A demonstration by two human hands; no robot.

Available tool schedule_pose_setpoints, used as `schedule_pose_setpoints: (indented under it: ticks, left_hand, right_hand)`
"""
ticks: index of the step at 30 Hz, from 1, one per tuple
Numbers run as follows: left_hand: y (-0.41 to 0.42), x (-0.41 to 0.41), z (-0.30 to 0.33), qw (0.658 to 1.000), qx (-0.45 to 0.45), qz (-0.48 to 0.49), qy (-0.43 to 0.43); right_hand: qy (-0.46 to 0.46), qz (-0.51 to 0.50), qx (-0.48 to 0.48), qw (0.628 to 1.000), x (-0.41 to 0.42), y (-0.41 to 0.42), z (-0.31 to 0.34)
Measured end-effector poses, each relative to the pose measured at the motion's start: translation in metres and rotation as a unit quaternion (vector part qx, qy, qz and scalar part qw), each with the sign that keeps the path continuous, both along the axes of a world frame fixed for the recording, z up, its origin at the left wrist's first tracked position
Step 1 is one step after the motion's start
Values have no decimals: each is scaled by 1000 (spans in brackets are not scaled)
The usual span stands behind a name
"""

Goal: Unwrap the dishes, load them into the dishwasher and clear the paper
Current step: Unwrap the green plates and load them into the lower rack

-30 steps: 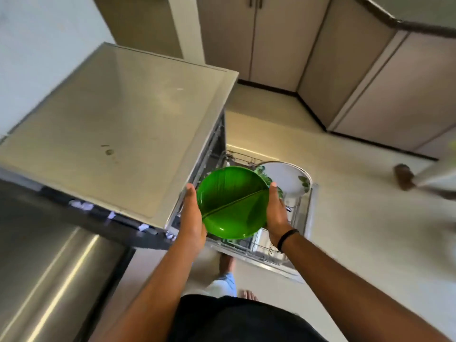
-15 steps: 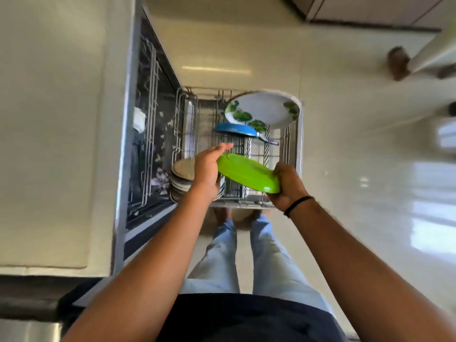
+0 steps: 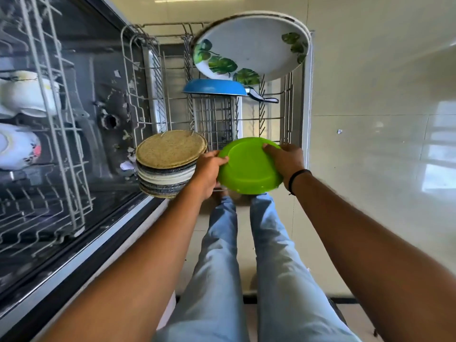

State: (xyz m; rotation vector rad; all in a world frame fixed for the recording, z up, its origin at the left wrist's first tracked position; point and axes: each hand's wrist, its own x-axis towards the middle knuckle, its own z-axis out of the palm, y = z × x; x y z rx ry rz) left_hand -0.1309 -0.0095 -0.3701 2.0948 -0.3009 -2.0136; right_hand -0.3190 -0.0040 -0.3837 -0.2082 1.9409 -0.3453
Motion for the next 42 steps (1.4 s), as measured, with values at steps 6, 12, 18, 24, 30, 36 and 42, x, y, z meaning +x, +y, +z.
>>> schedule_pose_setpoints:
  ticks: [6, 12, 18, 24, 30, 36, 42]
  left_hand:
    - [29, -10, -40, 994, 57, -78, -48]
    - [45, -10, -61, 990, 48, -99, -89]
    - [49, -12, -75, 989, 41, -90, -114]
    - [47, -18, -86, 982, 43, -102, -151]
    - [45, -21, -97, 978, 43, -133, -157]
    - [40, -20, -105, 979, 53, -128, -148]
    - [42, -24, -110, 979, 46, -131, -146]
  right_hand:
    - [-31, 82, 110, 990, -14, 29, -45]
    - [-60, 86, 145, 984, -11, 53, -77]
    - [-51, 88, 139, 985, -12, 57, -96]
    - [-5, 125, 124, 984, -14, 52, -109]
    - [-11, 142, 137, 980, -19, 51, -123]
    - [-20, 131, 156, 979, -19, 55, -132]
    - [12, 133, 136, 982, -23, 71, -148]
